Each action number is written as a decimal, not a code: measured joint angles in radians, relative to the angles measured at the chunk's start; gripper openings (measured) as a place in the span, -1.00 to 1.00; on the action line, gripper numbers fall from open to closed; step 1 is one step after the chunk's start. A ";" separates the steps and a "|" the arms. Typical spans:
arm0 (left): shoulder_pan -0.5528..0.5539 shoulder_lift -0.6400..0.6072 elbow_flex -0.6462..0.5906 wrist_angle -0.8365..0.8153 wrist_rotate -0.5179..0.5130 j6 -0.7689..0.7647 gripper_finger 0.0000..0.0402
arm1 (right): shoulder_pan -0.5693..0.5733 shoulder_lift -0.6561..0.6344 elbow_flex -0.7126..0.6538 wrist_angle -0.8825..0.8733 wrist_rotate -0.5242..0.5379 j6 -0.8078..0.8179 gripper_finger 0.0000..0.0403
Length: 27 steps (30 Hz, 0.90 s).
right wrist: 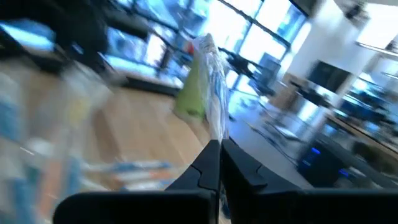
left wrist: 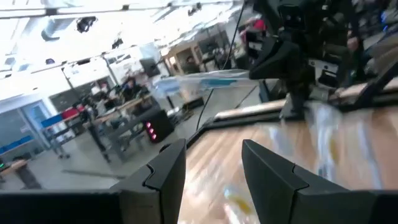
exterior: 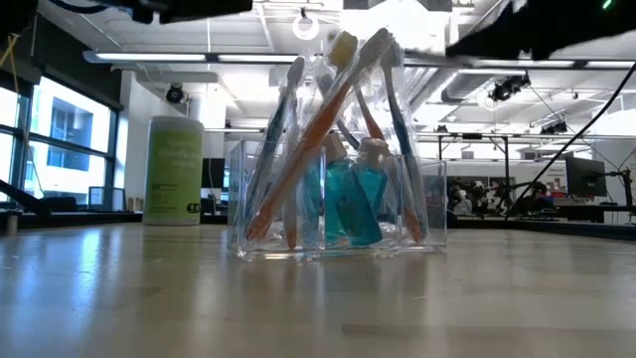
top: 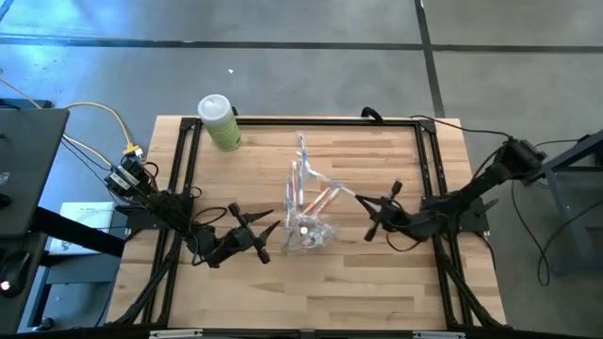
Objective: Pick & Place toothbrushing station
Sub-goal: Put the blue toothbrush into the transparent organizer
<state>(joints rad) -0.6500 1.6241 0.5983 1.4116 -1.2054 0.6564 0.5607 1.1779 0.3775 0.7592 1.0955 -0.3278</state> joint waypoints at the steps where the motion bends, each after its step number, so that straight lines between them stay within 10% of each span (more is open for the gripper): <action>1: 0.006 0.000 0.000 0.025 0.021 0.010 -0.24 | 0.010 -0.006 0.000 0.022 -0.025 -0.012 -0.99; 27: 0.095 0.000 0.000 0.107 0.622 -0.505 -0.24 | 0.045 0.044 0.092 0.209 -0.580 -0.063 -0.99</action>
<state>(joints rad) -0.5547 1.6241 0.5987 1.5185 -0.5837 0.1514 0.6059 1.2222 0.4698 0.9678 0.5152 -0.3910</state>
